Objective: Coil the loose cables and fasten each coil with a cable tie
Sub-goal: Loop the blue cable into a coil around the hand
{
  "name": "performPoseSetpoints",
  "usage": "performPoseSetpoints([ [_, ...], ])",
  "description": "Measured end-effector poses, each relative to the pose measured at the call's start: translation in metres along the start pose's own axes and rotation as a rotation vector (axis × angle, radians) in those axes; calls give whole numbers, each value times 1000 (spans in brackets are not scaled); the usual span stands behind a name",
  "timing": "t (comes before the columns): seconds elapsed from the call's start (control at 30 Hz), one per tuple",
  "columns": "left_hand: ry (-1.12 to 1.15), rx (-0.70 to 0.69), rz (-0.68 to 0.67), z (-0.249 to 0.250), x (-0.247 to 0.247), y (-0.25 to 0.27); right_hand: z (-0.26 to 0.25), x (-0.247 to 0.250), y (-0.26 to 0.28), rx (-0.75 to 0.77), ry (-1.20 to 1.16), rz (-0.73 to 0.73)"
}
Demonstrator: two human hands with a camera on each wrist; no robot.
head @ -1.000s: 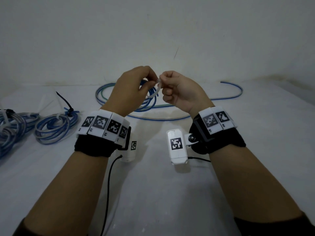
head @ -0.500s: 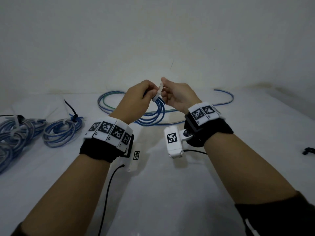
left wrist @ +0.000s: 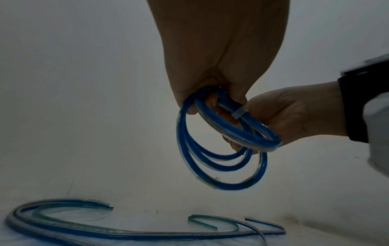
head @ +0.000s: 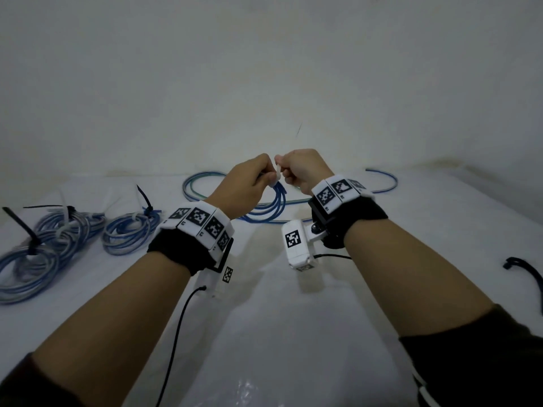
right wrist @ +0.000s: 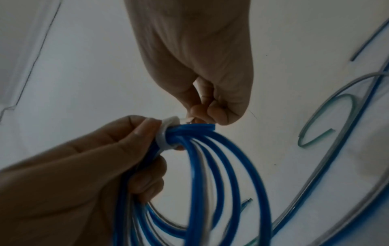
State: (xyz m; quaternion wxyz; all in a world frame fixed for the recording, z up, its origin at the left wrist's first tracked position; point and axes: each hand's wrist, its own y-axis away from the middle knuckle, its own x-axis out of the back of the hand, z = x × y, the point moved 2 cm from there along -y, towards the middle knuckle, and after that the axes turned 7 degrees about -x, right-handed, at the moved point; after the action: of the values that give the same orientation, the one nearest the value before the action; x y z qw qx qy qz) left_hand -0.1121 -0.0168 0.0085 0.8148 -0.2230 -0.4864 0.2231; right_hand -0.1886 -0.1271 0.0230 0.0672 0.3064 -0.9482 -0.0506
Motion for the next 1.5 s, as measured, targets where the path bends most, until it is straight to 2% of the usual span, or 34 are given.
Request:
performPoseSetpoints([
  [0.1,44,21,15,-4,4,1,-3,-3,1,-1,-33,-8],
  [0.2,54,111,11,-10,8,2,-1,-1,4,-58,-110,-103],
  [0.33,3,158,-42,-11,11,2,4,-1,7,-157,-47,-225],
  [0.47,-38,121,-108,-9,11,4,1,-7,10,-102,-69,-204],
  [0.67,-123,24,-29,-10,15,3,-8,-14,8,-46,-19,-95],
  [0.97,-121,-16,31,-9,15,5,-12,-17,8,-50,-62,-49],
  [1.1,-105,57,64,-11,25,6,-18,-22,15,49,-24,-28],
  [1.23,-152,161,239,-19,46,7,-24,-29,27,197,57,-7],
  [1.37,-105,310,353,-27,61,10,-17,-53,38,182,64,-208],
  [1.5,81,433,312,-24,63,14,-12,-73,42,163,-20,-271],
])
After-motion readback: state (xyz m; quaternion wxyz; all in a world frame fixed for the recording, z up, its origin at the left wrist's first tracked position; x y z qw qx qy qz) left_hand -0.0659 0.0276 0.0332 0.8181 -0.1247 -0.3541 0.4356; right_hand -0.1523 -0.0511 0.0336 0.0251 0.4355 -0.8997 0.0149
